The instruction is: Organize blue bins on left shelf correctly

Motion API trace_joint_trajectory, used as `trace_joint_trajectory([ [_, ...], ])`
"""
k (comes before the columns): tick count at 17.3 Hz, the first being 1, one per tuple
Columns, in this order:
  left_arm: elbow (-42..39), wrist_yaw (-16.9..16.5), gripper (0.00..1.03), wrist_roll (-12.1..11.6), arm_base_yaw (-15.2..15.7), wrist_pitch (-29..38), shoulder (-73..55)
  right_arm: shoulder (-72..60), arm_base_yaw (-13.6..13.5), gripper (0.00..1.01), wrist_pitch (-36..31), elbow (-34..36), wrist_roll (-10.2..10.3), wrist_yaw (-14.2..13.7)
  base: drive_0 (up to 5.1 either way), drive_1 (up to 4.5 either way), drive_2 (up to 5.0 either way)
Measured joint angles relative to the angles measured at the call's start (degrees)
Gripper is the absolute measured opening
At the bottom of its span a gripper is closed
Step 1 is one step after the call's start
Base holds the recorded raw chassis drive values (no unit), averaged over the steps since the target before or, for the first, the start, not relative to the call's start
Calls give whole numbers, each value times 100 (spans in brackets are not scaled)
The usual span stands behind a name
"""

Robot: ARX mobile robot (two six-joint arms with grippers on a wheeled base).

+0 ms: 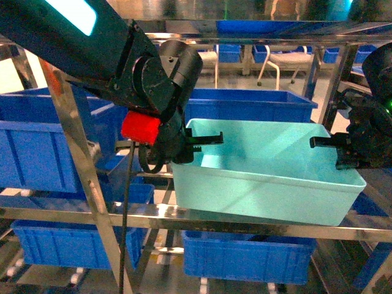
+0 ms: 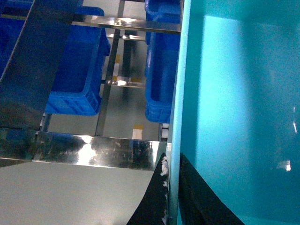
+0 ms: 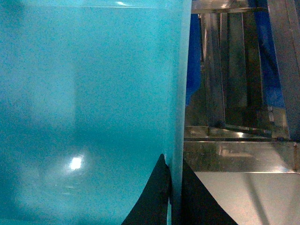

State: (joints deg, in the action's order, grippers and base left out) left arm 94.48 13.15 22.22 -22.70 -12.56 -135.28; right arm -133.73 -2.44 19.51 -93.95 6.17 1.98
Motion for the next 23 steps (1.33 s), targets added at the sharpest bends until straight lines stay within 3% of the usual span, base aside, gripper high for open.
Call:
trace_joint_trajectory([
  [8,1255,-219,3,26,90,-581,-920,-1176,105,2,942,-1679,-133,31,0,0,0],
  [9,1255,-129,11,74,74,-570,-935,-1182,107,7,973,-1685,-155,37,0,0,0],
  [16,1204,-96,65,291,-31,-249,-857,-1182,28,62,920,-1679,-234,164,0,0,0],
  [20,33,-122,99,313,-142,214,160,-407,13,97,-446,-413,-446,289,0,0,0],
  [23,-1027,-181,98,503,-282,295,1434,575,11,98,-1287,734,-732,367,0,0,0],
])
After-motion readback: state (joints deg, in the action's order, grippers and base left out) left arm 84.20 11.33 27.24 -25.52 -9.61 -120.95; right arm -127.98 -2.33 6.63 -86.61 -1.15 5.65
